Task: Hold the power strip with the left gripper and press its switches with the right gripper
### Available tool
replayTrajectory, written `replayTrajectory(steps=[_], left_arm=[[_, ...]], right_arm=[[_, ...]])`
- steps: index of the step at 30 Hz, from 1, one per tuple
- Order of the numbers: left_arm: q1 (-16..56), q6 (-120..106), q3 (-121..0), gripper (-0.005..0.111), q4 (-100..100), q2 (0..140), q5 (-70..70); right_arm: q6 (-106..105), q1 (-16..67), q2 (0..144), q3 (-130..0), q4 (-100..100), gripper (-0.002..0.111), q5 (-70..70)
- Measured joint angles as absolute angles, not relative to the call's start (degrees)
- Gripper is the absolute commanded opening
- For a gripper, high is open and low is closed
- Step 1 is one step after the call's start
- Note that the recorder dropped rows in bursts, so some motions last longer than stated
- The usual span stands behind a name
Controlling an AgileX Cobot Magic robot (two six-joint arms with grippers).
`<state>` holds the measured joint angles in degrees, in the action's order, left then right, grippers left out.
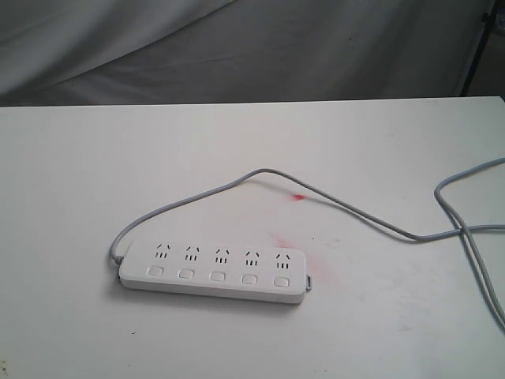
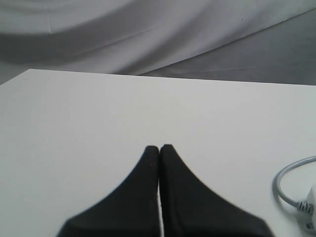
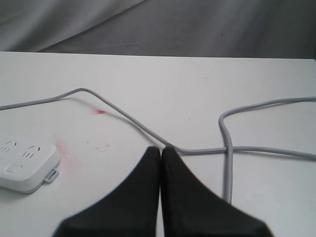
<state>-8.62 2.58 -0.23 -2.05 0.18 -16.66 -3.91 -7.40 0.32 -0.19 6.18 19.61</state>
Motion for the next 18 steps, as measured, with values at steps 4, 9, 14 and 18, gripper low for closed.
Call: replayTrajectory(steps=[4,9,14,18], left_arm=[[-8.6,2.6,-0.2,0.0,-2.0,0.2,-16.7],[-8.6,2.6,-0.2,0.0,-2.0,0.2,-16.7],[-8.6,2.6,-0.2,0.0,-2.0,0.2,-16.7],[-8.6,2.6,-0.2,0.0,-2.0,0.2,-16.7]], right_arm=[[-3.9,-7.4,0.3,-0.2,6.2,0.0,19.6],[-3.9,-7.4,0.3,-0.2,6.2,0.0,19.6],[-3.9,-7.4,0.3,-0.2,6.2,0.0,19.6],[-3.9,-7.4,0.3,-0.2,6.2,0.0,19.6]])
